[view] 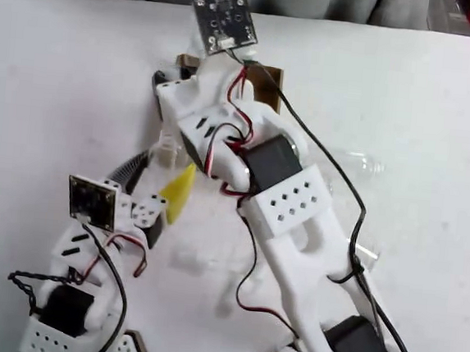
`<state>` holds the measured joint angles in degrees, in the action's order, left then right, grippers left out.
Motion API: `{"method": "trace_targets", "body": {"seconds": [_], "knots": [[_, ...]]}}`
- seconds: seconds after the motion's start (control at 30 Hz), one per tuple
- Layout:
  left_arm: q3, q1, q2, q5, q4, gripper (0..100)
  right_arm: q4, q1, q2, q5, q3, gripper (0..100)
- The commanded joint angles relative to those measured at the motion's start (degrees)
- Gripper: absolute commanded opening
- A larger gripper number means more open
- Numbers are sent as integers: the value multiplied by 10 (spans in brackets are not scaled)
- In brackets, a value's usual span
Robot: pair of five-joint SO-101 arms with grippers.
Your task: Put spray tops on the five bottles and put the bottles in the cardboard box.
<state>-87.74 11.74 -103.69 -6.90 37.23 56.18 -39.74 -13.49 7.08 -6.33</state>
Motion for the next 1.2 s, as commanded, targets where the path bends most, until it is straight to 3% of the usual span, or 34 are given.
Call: {"method": "trace_targets", "body": {"seconds": [0.0, 0.1, 0.23, 0.43, 0.83, 0.97, 1.1, 1.17], "knots": [[4, -18, -11, 6, -8, 21, 48, -32, 5, -14, -61, 18], [-14, -27, -11, 6, -38, 21, 73, -52, 17, -57, -70, 18], [-34, -32, -11, 6, -70, 21, 76, -51, 25, -55, -82, 25], [-35, -32, -11, 6, -73, 21, 102, -52, 22, -58, -85, 176], [-36, -32, -11, 6, -73, 21, 254, -49, 22, -54, -251, 163], [-37, -32, -11, 6, -73, 21, 243, -29, 29, -53, -270, 143], [-38, -32, -11, 6, -73, 21, 178, -4, 49, -4, -249, 4], [-39, -32, -11, 6, -73, 21, 150, 6, 58, 22, -238, 43]]}}
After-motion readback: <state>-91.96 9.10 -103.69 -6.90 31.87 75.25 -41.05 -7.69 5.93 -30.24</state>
